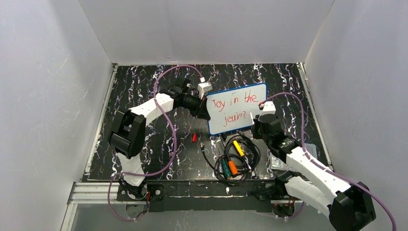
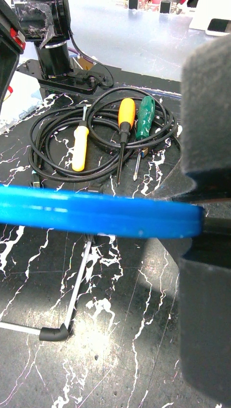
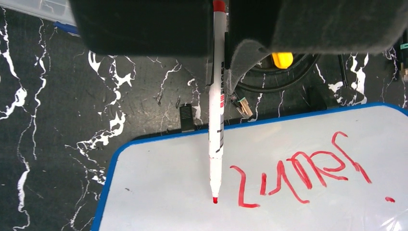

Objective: Write a sentence on the whiteboard

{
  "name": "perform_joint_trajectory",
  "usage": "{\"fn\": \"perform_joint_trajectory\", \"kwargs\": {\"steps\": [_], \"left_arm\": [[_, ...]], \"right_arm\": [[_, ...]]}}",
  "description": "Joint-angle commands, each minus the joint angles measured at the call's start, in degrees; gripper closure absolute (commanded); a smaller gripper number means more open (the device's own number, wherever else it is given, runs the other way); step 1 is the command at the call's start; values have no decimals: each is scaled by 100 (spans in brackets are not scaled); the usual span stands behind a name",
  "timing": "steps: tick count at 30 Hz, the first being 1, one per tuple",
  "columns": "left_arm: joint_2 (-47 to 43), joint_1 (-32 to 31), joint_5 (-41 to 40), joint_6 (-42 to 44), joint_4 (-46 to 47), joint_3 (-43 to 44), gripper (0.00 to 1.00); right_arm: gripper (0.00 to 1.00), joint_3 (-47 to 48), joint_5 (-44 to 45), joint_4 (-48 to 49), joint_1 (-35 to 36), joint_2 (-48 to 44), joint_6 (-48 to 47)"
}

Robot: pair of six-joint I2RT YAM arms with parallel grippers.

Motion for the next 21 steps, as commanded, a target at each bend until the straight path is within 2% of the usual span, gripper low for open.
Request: {"fn": "perform_joint_trajectory", "kwargs": {"steps": [1, 11, 21], "left_arm": [[-356, -35, 196, 128, -116, 231, 100], [-341, -35, 196, 127, -123, 239, 100], [-340, -35, 205, 131, -123, 236, 100]], "right_arm": [[99, -9, -228, 367, -18, 96, -122], [99, 36, -354, 432, -18, 488, -115], [99, 95, 186, 224, -18, 579, 66]]}}
